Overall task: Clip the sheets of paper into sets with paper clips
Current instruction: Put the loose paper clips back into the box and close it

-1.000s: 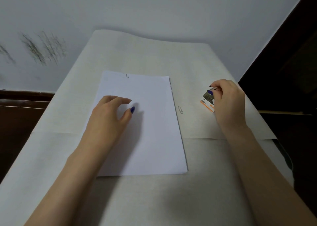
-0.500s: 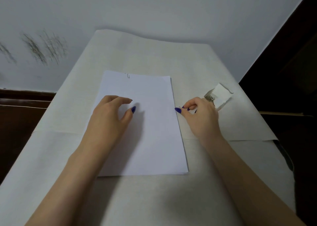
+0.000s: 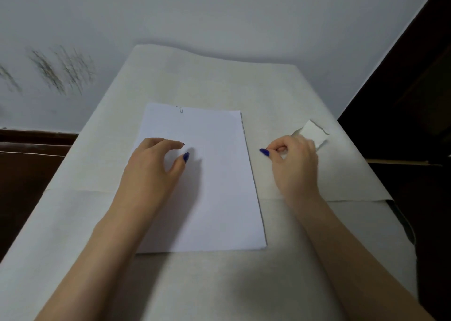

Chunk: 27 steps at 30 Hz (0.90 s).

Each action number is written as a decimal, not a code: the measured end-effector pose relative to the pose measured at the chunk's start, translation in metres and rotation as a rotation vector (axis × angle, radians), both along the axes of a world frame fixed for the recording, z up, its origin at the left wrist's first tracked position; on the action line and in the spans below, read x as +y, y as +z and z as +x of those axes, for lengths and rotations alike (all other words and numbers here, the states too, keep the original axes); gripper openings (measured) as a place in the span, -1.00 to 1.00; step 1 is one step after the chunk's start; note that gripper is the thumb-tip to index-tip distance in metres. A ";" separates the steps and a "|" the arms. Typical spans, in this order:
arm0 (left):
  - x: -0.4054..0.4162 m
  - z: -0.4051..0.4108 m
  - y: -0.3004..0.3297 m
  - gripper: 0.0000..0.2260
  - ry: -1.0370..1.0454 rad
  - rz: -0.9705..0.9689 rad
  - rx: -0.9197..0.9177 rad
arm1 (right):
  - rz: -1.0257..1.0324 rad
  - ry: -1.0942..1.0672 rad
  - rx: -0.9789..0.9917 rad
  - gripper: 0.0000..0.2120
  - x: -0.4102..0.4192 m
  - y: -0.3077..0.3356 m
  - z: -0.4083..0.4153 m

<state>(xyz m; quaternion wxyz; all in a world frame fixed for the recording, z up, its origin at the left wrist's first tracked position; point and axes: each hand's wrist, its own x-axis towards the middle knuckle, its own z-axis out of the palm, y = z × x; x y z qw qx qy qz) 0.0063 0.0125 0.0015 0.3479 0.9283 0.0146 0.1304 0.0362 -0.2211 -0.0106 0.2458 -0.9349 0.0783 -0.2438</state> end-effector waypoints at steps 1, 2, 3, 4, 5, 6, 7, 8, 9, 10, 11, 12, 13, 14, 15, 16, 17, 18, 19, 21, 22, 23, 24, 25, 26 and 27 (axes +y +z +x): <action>0.000 0.000 0.000 -0.72 0.000 0.002 0.001 | -0.045 -0.034 -0.059 -0.95 -0.005 0.005 0.001; 0.000 0.000 0.000 -0.72 -0.002 0.003 0.001 | -0.093 -0.082 -0.105 -0.95 -0.012 0.010 0.001; 0.000 0.000 0.000 -0.72 -0.004 0.003 0.002 | -0.141 -0.136 -0.132 -0.95 -0.019 0.014 0.002; 0.000 0.000 0.000 -0.73 -0.004 0.000 0.002 | -0.187 -0.189 -0.141 -0.94 -0.027 0.017 0.003; -0.001 0.000 0.000 -0.73 -0.004 -0.003 0.002 | -0.228 -0.233 -0.137 -0.94 -0.035 0.018 0.004; -0.001 0.000 0.000 -0.73 -0.003 -0.004 0.002 | -0.258 -0.262 -0.129 -0.95 -0.042 0.019 0.004; -0.001 0.000 0.000 -0.73 -0.001 -0.005 0.003 | -0.278 -0.277 -0.121 -0.94 -0.048 0.019 0.004; -0.001 0.000 0.000 -0.73 -0.001 -0.005 0.003 | -0.287 -0.282 -0.116 -0.94 -0.052 0.018 0.004; -0.001 0.000 -0.001 -0.72 -0.002 -0.004 0.003 | -0.289 -0.284 -0.115 -0.92 -0.054 0.017 0.005; -0.002 0.000 -0.001 -0.72 -0.002 -0.003 0.002 | -0.286 -0.285 -0.118 -0.91 -0.055 0.015 0.006; -0.002 0.000 -0.001 -0.72 -0.001 -0.003 0.001 | -0.280 -0.284 -0.122 -0.90 -0.055 0.014 0.008; -0.002 0.000 -0.001 -0.73 0.002 -0.003 0.001 | -0.272 -0.279 -0.124 -0.90 -0.054 0.013 0.009; -0.002 0.000 -0.001 -0.73 0.004 -0.002 0.002 | -0.264 -0.271 -0.125 -0.90 -0.054 0.011 0.011; -0.002 0.000 -0.001 -0.73 0.003 -0.002 0.002 | -0.255 -0.262 -0.124 -0.89 -0.053 0.010 0.011; -0.002 0.000 -0.001 -0.73 0.001 -0.001 0.002 | -0.245 -0.253 -0.127 -0.88 -0.053 0.009 0.012; -0.002 0.000 -0.001 -0.73 -0.002 0.000 0.001 | -0.231 -0.245 -0.140 -0.87 -0.053 0.008 0.012; -0.002 0.000 -0.001 -0.73 -0.005 0.000 -0.001 | -0.218 -0.240 -0.165 -0.86 -0.053 0.008 0.012; -0.001 0.000 -0.001 -0.73 -0.007 0.000 -0.002 | -0.205 -0.237 -0.196 -0.85 -0.053 0.009 0.013; -0.001 0.001 -0.001 -0.73 -0.007 0.001 -0.003 | -0.195 -0.231 -0.228 -0.84 -0.053 0.011 0.013; -0.001 0.000 -0.001 -0.72 -0.004 0.003 0.002 | -0.195 -0.196 -0.265 -0.81 -0.051 0.012 0.013; -0.001 0.000 -0.001 -0.72 -0.003 0.005 0.004 | -0.211 -0.170 -0.264 -0.78 -0.050 0.012 0.013; -0.001 0.000 -0.001 -0.72 -0.004 0.006 0.003 | -0.234 -0.146 -0.254 -0.76 -0.049 0.010 0.013; -0.001 0.000 -0.001 -0.72 -0.006 0.006 0.002 | -0.255 -0.129 -0.238 -0.75 -0.048 0.008 0.013; -0.001 0.000 -0.001 -0.72 -0.008 0.005 0.000 | -0.269 -0.117 -0.219 -0.77 -0.048 0.006 0.013; -0.001 0.000 -0.001 -0.72 -0.008 0.005 -0.002 | -0.271 -0.111 -0.203 -0.80 -0.048 0.004 0.014; -0.001 0.000 -0.001 -0.72 -0.009 0.008 -0.004 | -0.264 -0.111 -0.197 -0.83 -0.050 0.003 0.014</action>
